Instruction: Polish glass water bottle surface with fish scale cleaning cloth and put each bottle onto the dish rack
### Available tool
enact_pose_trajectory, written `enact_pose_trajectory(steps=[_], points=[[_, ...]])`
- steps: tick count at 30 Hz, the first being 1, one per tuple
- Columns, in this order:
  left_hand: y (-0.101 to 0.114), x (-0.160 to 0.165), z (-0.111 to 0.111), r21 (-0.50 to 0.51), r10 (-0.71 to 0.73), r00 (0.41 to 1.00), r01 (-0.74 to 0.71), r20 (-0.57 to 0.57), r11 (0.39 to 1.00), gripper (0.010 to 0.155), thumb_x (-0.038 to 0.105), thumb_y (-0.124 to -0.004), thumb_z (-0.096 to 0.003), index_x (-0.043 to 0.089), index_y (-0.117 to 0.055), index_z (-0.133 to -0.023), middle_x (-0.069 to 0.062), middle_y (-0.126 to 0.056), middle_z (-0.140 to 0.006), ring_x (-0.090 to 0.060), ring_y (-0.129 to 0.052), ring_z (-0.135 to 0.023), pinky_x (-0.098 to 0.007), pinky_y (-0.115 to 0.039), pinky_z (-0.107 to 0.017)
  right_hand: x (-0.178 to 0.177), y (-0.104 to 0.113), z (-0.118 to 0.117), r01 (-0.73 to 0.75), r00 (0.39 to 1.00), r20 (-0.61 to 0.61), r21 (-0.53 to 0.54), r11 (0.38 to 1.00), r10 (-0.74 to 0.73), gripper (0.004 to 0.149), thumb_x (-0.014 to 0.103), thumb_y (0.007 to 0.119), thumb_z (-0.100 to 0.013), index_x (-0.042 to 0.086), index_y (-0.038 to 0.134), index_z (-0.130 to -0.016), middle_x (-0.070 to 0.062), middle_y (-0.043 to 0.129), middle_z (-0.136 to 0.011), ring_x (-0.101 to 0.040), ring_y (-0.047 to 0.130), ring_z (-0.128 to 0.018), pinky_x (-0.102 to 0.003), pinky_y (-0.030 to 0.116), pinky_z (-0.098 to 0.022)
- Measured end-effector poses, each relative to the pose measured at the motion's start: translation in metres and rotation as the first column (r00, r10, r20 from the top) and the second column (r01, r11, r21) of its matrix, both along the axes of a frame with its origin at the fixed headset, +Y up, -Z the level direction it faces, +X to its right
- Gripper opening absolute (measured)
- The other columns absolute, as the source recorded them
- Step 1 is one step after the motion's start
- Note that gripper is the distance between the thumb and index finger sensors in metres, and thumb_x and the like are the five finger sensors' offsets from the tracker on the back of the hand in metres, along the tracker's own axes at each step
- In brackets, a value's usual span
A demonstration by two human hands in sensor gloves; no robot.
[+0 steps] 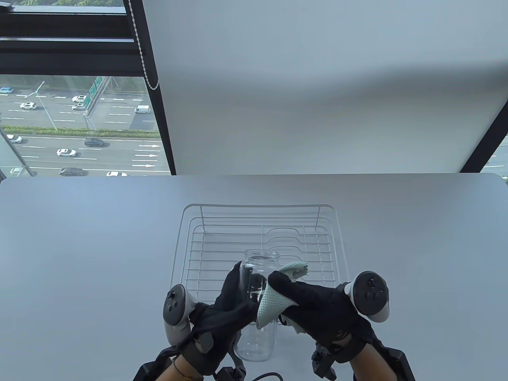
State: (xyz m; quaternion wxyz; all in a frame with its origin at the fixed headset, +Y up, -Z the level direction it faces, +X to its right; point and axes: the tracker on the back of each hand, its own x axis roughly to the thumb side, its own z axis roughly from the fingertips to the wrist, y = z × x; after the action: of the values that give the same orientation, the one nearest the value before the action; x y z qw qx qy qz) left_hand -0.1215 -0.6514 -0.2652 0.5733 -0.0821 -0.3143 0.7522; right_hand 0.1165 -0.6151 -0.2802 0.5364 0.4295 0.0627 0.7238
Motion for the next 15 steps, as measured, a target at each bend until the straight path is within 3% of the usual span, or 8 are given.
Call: enact_pose_trajectory(steps=[3, 4, 6, 8, 10, 11, 13, 15], points=[[0.002, -0.004, 0.000, 0.019, 0.011, 0.998, -0.009, -0.069, 1.000, 0.098, 0.058, -0.076, -0.0532, 0.007, -0.015, -0.111, -0.026, -0.040, -0.109, -0.054, -0.077, -0.081, -0.063, -0.075, -0.057, -0.014, -0.005, 0.002, -0.186, 0.937, -0.316, -0.080, 0.979, 0.152, 0.052, 0.042, 0.077, -0.057, 0.057, 0.053, -0.101, -0.017, 0.087, -0.070, -0.027, 0.098, -0.046, -0.040, 0.086, -0.034], [0.002, -0.005, -0.001, 0.027, 0.000, 0.997, 0.002, -0.080, 1.000, 0.098, 0.059, -0.076, -0.0527, 0.008, -0.017, -0.111, -0.026, -0.041, -0.109, -0.054, -0.079, -0.080, -0.063, -0.076, -0.056, -0.015, -0.007, 0.002, -0.183, 0.929, -0.341, -0.091, 0.979, 0.142, 0.052, 0.041, 0.077, -0.057, 0.056, 0.055, -0.101, -0.018, 0.087, -0.070, -0.028, 0.098, -0.046, -0.041, 0.086, -0.034], [0.001, -0.006, 0.000, 0.019, -0.008, 0.999, 0.008, -0.041, 1.000, 0.098, 0.060, -0.075, -0.0535, 0.008, -0.014, -0.111, -0.025, -0.038, -0.110, -0.054, -0.077, -0.082, -0.063, -0.076, -0.058, -0.015, -0.006, 0.000, -0.126, 0.952, -0.288, -0.072, 0.989, 0.100, 0.051, 0.040, 0.078, -0.057, 0.055, 0.057, -0.101, -0.018, 0.088, -0.068, -0.028, 0.098, -0.045, -0.042, 0.086, -0.033], [0.002, -0.005, -0.001, 0.021, -0.015, 1.000, 0.015, -0.009, 1.000, 0.101, 0.057, -0.079, -0.0517, 0.009, -0.013, -0.111, -0.025, -0.036, -0.111, -0.055, -0.075, -0.083, -0.064, -0.074, -0.059, -0.005, -0.003, -0.003, -0.035, 0.993, -0.118, -0.040, 0.999, 0.030, 0.053, 0.042, 0.076, -0.057, 0.057, 0.052, -0.102, -0.018, 0.086, -0.071, -0.028, 0.097, -0.048, -0.042, 0.084, -0.035], [0.003, -0.001, -0.001, 0.034, -0.055, 0.996, 0.053, 0.069, 0.998, 0.104, 0.054, -0.079, -0.0515, 0.009, -0.006, -0.109, -0.026, -0.028, -0.112, -0.057, -0.069, -0.087, -0.066, -0.071, -0.062, 0.005, -0.002, -0.003, 0.057, 0.994, 0.088, 0.001, 0.998, -0.057, 0.054, 0.044, 0.075, -0.057, 0.058, 0.049, -0.103, -0.014, 0.086, -0.073, -0.027, 0.096, -0.050, -0.040, 0.084, -0.037], [0.003, 0.001, -0.001, 0.037, -0.054, 0.995, 0.051, 0.085, 0.998, 0.104, 0.052, -0.080, -0.0515, 0.008, -0.005, -0.109, -0.027, -0.026, -0.112, -0.058, -0.068, -0.088, -0.067, -0.070, -0.062, 0.006, -0.001, -0.002, 0.066, 0.991, 0.111, 0.024, 0.998, -0.069, 0.054, 0.044, 0.076, -0.056, 0.059, 0.050, -0.102, -0.014, 0.087, -0.072, -0.026, 0.097, -0.048, -0.039, 0.085, -0.035], [0.002, 0.000, 0.000, 0.021, -0.014, 1.000, 0.013, 0.027, 1.000, 0.102, 0.051, -0.081, -0.0507, 0.008, -0.011, -0.110, -0.027, -0.031, -0.111, -0.058, -0.071, -0.085, -0.067, -0.071, -0.062, 0.004, 0.000, -0.002, 0.015, 1.000, 0.008, 0.006, 1.000, -0.015, 0.054, 0.044, 0.075, -0.057, 0.059, 0.049, -0.101, -0.013, 0.087, -0.070, -0.024, 0.097, -0.046, -0.038, 0.086, -0.034], [0.002, -0.003, -0.001, 0.030, 0.037, 0.999, -0.036, -0.017, 0.999, 0.100, 0.051, -0.081, -0.0515, 0.009, -0.011, -0.110, -0.027, -0.032, -0.111, -0.057, -0.071, -0.086, -0.065, -0.072, -0.063, -0.006, -0.003, -0.001, -0.069, 0.981, -0.187, -0.047, 0.997, 0.059, 0.051, 0.041, 0.079, -0.056, 0.056, 0.058, -0.100, -0.017, 0.088, -0.067, -0.026, 0.098, -0.044, -0.040, 0.086, -0.031]])
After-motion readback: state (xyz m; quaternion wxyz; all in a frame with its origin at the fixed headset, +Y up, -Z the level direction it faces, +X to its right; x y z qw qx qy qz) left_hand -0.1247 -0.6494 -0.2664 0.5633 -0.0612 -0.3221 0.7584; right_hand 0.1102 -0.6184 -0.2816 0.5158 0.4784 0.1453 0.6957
